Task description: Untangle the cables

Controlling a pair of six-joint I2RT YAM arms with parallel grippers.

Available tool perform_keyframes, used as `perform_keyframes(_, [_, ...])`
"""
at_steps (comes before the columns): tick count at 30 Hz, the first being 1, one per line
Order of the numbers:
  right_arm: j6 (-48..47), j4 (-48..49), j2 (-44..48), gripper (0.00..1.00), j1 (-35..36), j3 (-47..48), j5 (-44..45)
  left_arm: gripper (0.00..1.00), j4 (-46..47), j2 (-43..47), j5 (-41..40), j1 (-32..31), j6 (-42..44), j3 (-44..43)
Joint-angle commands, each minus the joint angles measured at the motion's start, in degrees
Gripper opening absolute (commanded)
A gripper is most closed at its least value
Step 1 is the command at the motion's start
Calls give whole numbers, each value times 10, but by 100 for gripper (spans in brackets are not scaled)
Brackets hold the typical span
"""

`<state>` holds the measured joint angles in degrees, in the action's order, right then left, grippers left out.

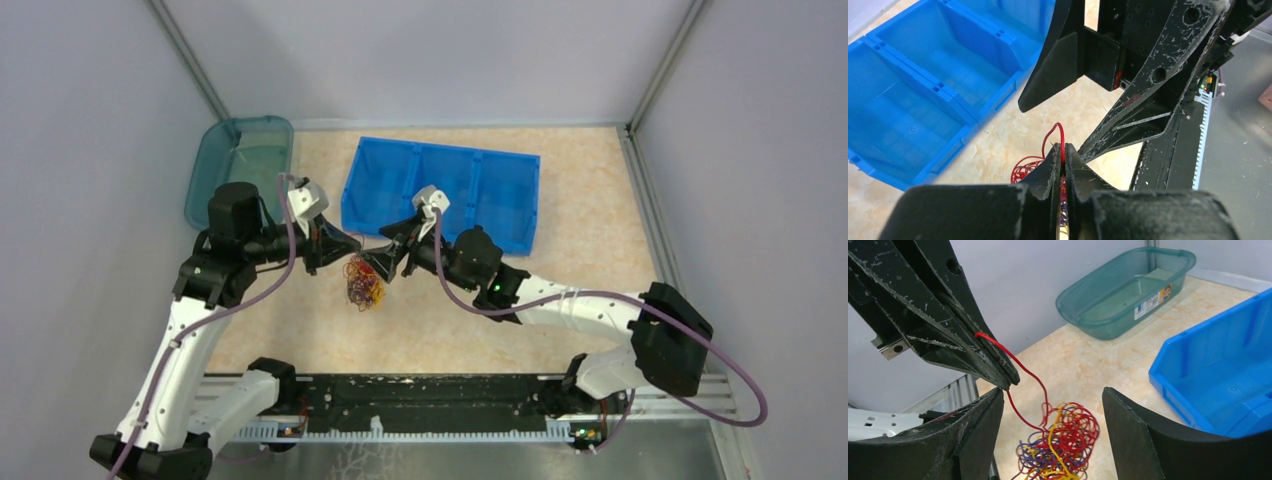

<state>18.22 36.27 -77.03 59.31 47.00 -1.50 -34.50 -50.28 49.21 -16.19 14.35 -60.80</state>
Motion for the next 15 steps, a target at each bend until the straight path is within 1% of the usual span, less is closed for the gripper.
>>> perform_keyframes(1, [9, 45, -11, 72, 4, 26, 4, 10, -25, 4, 98, -5, -7, -31])
perform_keyframes(4, [20, 56, -17, 72, 5, 27, -11, 10, -26, 4, 121, -6, -13, -35])
perform_keyframes(8, [29, 67, -19, 71, 4, 23, 0, 11, -26, -4, 151, -6, -29, -47])
perform_keyframes(15, [26, 66, 15, 68, 5, -3, 1, 11, -29, 1, 158, -6, -29, -61])
